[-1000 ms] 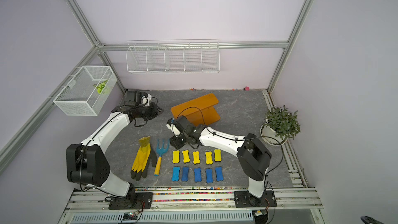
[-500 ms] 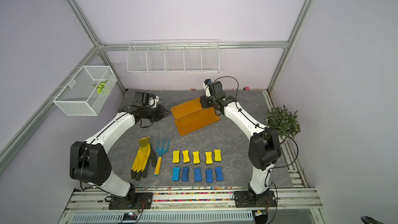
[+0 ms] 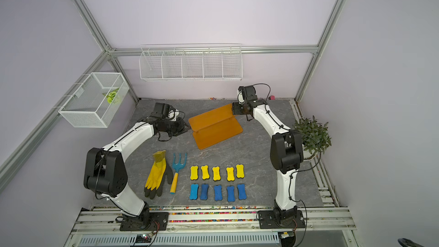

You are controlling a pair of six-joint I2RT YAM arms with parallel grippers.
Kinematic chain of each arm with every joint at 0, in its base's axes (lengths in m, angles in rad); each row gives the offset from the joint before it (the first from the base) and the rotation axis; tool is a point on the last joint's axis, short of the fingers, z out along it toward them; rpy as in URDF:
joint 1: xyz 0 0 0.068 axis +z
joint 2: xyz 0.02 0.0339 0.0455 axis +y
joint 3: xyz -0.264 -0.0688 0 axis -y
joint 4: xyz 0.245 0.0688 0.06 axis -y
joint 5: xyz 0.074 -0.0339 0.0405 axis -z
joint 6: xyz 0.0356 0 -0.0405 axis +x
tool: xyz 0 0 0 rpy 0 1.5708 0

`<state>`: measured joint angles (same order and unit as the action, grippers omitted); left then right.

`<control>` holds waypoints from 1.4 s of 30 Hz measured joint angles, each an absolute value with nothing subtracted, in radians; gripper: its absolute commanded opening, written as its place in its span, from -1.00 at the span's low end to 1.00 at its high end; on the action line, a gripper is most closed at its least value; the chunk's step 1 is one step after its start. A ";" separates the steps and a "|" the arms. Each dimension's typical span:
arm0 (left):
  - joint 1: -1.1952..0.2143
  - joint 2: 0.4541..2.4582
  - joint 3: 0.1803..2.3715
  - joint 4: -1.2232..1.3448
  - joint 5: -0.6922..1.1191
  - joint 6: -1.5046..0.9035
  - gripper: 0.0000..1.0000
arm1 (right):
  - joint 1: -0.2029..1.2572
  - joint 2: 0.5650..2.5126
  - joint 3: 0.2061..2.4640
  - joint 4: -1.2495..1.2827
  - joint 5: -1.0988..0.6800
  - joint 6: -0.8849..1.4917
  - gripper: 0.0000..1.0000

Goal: Remove the whiteboard erasers from the shelf
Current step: Adjust the shelf at the center of the board.

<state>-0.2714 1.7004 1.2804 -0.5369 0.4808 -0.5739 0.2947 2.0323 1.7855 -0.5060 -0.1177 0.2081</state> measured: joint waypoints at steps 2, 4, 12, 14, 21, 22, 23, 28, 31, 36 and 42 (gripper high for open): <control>-0.273 1.716 1.288 -0.540 0.487 -0.575 -0.33 | 0.295 2.038 1.785 -0.506 -0.145 0.208 0.36; -0.277 1.729 1.299 -0.553 0.488 -0.575 -0.31 | 0.293 2.040 1.786 -0.505 -0.160 0.207 0.35; -0.286 1.767 1.350 -0.593 0.487 -0.575 -0.35 | 0.274 2.041 1.787 -0.503 -0.204 0.208 0.30; -0.287 1.775 1.362 -0.606 0.487 -0.575 -0.35 | 0.273 2.040 1.780 -0.496 -0.207 0.208 0.29; -0.288 1.774 1.367 -0.621 0.466 -0.570 -0.36 | 0.270 2.014 1.724 -0.448 -0.226 0.210 0.26; -0.287 1.771 1.364 -0.620 0.463 -0.569 -0.36 | 0.270 2.007 1.711 -0.440 -0.230 0.212 0.26; -0.283 1.763 1.356 -0.619 0.461 -0.569 -0.35 | 0.270 2.000 1.699 -0.435 -0.234 0.213 0.26; -0.242 1.702 1.318 -0.618 0.469 -0.567 -0.33 | 0.279 1.959 1.648 -0.429 -0.262 0.220 0.24; -0.208 1.665 1.316 -0.602 0.478 -0.568 -0.26 | 0.299 1.941 1.622 -0.427 -0.269 0.220 0.24; -0.197 1.633 1.318 -0.556 0.508 -0.576 -0.17 | 0.335 1.903 1.573 -0.419 -0.282 0.220 0.23; -0.196 1.702 1.358 -0.534 0.537 -0.575 -0.18 | 0.360 1.857 1.519 -0.410 -0.282 0.224 0.24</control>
